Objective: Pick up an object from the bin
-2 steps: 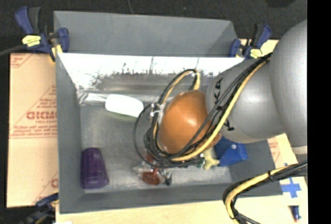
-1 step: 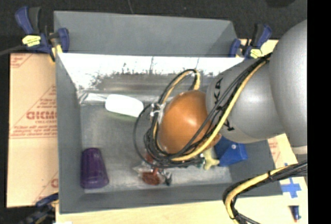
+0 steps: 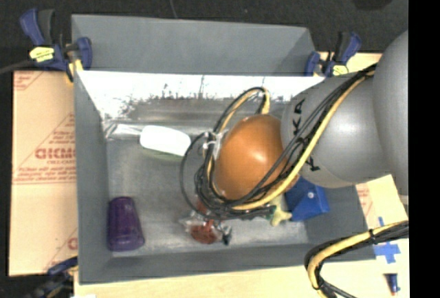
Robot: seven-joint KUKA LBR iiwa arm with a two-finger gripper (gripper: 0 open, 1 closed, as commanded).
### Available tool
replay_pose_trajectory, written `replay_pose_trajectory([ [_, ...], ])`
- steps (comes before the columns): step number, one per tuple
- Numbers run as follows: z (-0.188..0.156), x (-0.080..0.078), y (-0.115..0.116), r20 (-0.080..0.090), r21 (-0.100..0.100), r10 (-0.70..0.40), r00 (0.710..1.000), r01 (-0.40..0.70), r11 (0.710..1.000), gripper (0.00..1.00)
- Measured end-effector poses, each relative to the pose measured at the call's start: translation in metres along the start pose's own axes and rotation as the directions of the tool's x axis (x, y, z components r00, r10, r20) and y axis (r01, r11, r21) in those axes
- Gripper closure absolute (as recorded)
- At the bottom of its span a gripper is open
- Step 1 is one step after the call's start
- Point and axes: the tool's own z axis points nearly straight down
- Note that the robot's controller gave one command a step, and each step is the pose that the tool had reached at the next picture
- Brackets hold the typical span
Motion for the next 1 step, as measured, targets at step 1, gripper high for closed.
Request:
replay_pose_trajectory([
  [1, -0.0191, -0.0002, -0.0001, 0.001, 0.0, 0.002, 1.0, -0.002, 1.0, 1.0],
])
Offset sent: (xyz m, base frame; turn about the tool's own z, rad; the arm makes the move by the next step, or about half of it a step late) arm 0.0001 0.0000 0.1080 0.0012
